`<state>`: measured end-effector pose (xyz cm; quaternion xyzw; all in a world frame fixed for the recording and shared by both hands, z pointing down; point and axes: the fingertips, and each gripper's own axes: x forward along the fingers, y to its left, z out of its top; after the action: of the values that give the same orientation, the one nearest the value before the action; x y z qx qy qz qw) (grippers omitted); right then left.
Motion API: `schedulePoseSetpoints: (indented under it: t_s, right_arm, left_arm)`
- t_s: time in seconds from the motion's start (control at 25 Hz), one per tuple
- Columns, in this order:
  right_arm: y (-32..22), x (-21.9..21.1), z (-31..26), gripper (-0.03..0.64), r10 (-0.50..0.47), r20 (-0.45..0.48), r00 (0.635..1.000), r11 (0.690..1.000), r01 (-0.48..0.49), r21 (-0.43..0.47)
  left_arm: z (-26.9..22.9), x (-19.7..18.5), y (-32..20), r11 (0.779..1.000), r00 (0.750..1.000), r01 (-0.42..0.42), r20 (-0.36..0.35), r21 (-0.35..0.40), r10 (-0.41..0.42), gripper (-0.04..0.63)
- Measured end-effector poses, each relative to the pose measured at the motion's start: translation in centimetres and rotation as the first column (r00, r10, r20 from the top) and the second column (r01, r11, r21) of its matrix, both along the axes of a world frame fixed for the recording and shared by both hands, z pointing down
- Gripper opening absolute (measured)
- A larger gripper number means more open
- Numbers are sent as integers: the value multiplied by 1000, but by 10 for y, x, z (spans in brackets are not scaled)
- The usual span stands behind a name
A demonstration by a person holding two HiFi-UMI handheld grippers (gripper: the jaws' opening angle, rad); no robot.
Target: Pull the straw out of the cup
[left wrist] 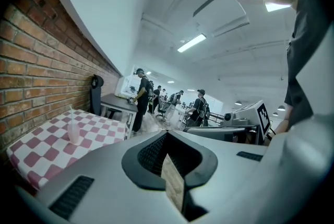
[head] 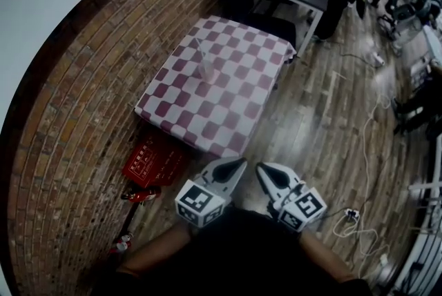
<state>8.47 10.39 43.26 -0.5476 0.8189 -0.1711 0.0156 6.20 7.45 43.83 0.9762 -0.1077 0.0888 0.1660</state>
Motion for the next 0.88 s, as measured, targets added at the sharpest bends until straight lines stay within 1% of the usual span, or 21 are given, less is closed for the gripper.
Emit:
schedulePoseSetpoints:
  t_s: [0.2,0.44,0.76,0.88]
  right_arm:
    - [-46,-26,-11,11,-1,-7,1000,1000,1,14]
    - [-83,-59,-13,11,-19,-14,1000,1000,20,21]
    - [-113,-91,-11,11,-77,-21,997,997,77,9]
    - [-121,-102,-10,11,-109,-28,994,994,109,5]
  left_arm:
    - [-8,-25,-46,1000,1000,2,-8,5,-2,8]
    - [-9,-56,-82,1000,1000,13,-21,15,-13,8]
    - [-7,-91,-111,998,997,70,-33,5,-70,8]
    - [-3,-101,-119,996,995,90,-38,15,-90,8]
